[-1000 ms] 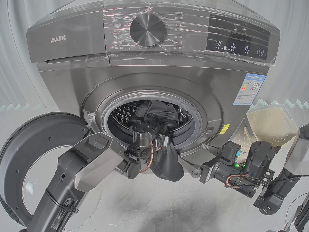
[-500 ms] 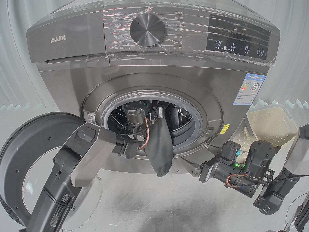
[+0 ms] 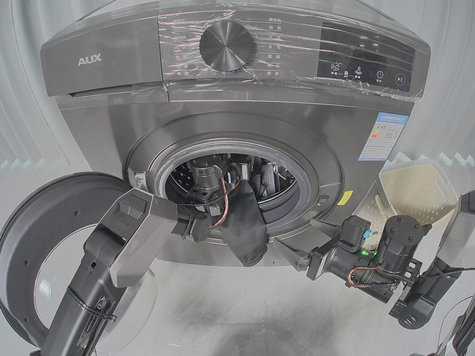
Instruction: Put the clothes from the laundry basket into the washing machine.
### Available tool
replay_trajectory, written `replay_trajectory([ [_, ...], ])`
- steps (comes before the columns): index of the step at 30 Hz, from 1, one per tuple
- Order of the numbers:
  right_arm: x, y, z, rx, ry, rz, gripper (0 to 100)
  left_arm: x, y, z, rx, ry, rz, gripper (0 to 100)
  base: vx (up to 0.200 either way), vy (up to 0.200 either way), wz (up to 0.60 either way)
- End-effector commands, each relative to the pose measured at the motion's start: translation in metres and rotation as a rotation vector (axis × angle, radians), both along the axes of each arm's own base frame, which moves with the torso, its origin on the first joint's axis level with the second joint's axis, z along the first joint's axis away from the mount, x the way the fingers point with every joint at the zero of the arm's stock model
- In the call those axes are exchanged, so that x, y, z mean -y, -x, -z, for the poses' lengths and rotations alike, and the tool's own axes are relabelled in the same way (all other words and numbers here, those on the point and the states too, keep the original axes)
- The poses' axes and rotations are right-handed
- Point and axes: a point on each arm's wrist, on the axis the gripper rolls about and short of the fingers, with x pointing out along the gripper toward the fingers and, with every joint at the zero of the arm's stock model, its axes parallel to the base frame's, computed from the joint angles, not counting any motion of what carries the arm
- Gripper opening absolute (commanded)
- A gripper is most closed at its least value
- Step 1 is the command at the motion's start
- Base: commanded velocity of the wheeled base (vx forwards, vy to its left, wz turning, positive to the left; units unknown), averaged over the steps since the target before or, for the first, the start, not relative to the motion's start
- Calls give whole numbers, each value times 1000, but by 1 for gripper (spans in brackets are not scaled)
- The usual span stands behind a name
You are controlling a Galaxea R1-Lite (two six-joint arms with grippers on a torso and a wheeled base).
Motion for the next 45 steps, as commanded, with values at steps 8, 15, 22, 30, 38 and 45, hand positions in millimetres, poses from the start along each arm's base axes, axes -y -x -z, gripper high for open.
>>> replay_trajectory([
  [8, 0, 0, 2, -5, 3, -2, 100, -3, 70, 27, -281, -174, 120, 100, 0, 0, 0],
  [15, 0, 0, 2, -5, 3, -2, 100, -4, 78, 43, -327, -217, 139, 100, 0, 0, 0],
  [22, 0, 0, 1, -3, 3, -2, 100, -4, 75, 76, -370, -254, 139, 100, 0, 0, 0],
  [30, -1, 0, 1, -2, 2, -2, 100, -2, 72, 88, -375, -262, 137, 0, 0, 0, 0],
  [38, -1, 0, 1, -2, 2, -2, 100, 5, 44, 39, -183, -136, 93, 0, 0, 0, 0],
  [45, -1, 0, 0, 0, 0, -2, 100, 2, 21, 10, -59, -61, 30, 0, 0, 0, 0],
])
